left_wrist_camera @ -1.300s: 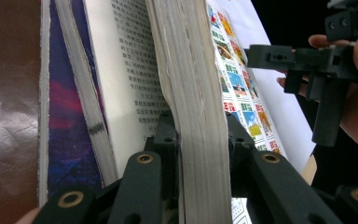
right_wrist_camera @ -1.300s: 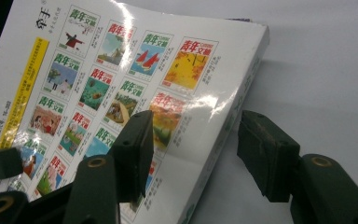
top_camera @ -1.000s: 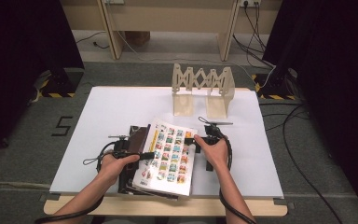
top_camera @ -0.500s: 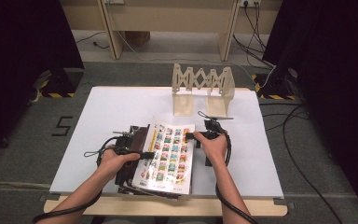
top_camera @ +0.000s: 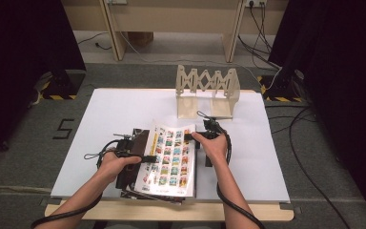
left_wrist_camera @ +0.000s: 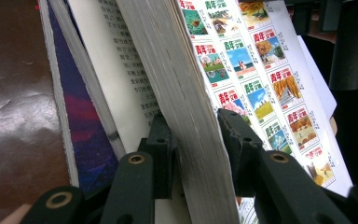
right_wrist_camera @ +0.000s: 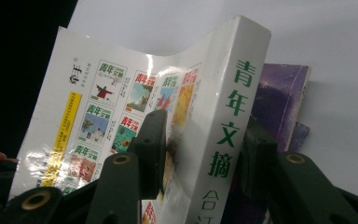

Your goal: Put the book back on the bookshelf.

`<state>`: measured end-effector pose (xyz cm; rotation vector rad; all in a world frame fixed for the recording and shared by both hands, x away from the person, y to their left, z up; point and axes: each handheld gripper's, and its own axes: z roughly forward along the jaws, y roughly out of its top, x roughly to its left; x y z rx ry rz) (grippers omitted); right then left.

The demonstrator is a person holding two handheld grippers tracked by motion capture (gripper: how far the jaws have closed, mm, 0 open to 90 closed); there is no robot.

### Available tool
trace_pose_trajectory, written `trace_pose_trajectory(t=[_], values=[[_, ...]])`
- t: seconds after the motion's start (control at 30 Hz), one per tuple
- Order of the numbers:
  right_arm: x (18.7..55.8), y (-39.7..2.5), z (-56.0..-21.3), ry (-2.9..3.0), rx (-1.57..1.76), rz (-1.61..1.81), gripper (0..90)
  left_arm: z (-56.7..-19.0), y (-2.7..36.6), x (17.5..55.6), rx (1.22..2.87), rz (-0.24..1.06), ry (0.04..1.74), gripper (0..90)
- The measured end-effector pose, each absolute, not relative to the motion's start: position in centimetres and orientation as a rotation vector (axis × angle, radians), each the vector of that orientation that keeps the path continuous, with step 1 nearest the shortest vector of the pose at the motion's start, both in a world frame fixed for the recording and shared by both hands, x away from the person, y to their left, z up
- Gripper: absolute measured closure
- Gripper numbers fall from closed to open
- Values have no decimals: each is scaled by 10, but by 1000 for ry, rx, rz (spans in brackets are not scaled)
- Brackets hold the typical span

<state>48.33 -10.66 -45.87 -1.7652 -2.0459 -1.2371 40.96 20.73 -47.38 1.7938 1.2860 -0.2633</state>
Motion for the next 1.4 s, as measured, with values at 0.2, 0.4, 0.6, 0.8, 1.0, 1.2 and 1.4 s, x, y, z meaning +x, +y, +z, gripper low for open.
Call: trace_pose_trajectory(t=[0.2,0.4,0.6,0.8,1.0,1.2,1.4], values=[[483,-109,-450,-1957,-1731,-1304,704,-472,211,410,1785,-273,1291,628],[472,-112,-419,-1934,-1685,-1478,739,-467,219,399,1782,-93,1294,509],[463,-117,-395,-2024,-1703,-1531,739,-461,233,386,1765,33,1279,457],[455,-120,-386,-2056,-1723,-1568,738,-466,249,376,1771,113,1307,418],[450,-122,-379,-2092,-1732,-1602,739,-472,267,368,1739,166,1347,410],[446,-121,-370,-2128,-1734,-1623,739,-477,276,365,1714,177,1367,407],[445,-120,-362,-2144,-1745,-1640,740,-475,278,364,1689,173,1369,407]])
